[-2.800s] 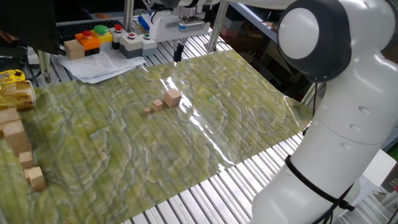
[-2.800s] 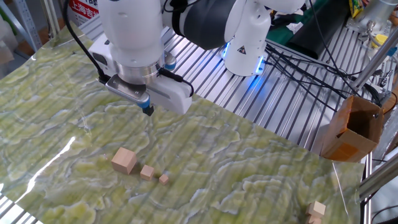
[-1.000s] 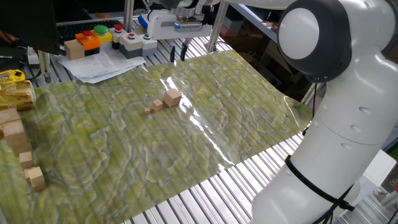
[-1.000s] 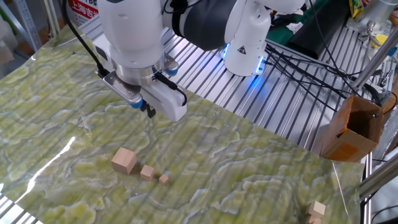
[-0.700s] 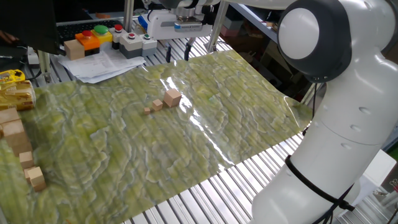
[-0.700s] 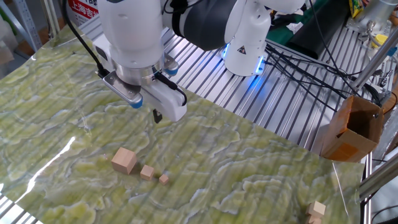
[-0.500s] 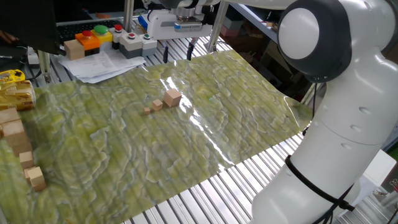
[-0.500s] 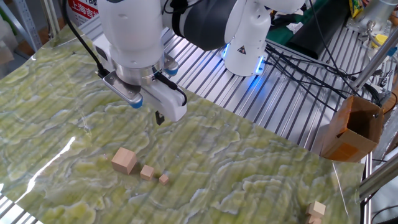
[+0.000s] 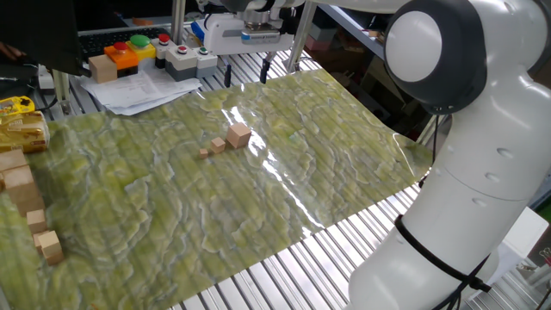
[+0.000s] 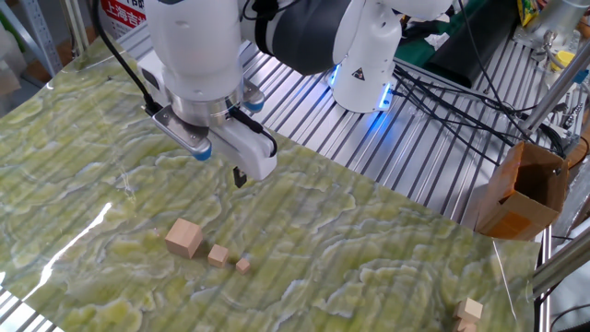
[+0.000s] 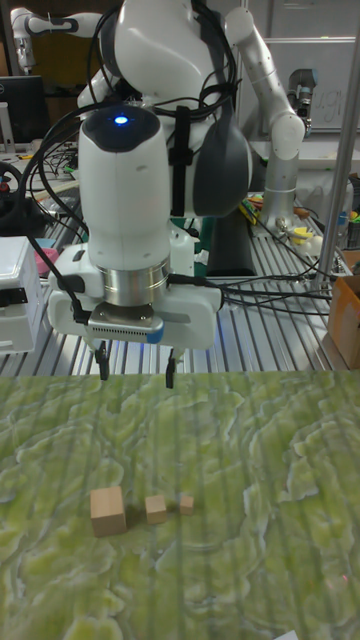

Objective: Pick up the small block on the left and move it to the right

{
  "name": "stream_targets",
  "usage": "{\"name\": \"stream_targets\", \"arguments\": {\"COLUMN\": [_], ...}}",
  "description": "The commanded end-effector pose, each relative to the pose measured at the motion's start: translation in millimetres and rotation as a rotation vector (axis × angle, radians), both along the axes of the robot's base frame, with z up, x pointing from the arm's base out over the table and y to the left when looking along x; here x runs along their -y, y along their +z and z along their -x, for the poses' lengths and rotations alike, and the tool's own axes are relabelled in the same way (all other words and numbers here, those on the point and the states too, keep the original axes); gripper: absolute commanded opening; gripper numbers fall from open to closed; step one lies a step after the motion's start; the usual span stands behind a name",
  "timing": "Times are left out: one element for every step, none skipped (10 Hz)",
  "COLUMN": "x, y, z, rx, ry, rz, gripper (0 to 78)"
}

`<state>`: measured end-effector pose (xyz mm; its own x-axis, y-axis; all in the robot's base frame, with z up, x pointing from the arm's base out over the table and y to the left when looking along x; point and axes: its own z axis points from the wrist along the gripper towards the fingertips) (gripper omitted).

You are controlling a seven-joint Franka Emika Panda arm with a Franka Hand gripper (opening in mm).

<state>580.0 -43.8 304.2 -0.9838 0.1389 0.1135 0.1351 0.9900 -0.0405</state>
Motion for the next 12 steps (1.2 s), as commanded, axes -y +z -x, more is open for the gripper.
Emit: {"name": "stream_targets", "arguments": {"x": [85.6,87.1,88.0,87.6,86.8,85.9,84.9,82.9,81.7,81.6,81.4,81.1], "y": [-54.6,-55.3,-56.4,-59.1,-65.2,-72.3,-80.8,-90.9,-99.2,-106.0,-111.2,-117.2], "z": [-68.0,-68.1,-68.6,-69.3,-71.0,-72.4,-74.2,-76.4,-78.2,-78.6,-78.5,-78.1], "rx": [0.002,0.002,0.002,0.003,0.008,0.014,0.022,0.035,0.043,0.038,0.023,0.017], "ry": [0.182,0.183,0.184,0.183,0.183,0.189,0.205,0.222,0.234,0.243,0.248,0.246], "rz": [0.005,0.005,0.004,0.001,0.002,0.001,-0.007,-0.027,-0.027,-0.027,-0.028,-0.03], "gripper": [77.4,77.4,77.4,77.4,77.4,77.4,77.4,77.4,77.4,77.4,77.4,77.4]}}
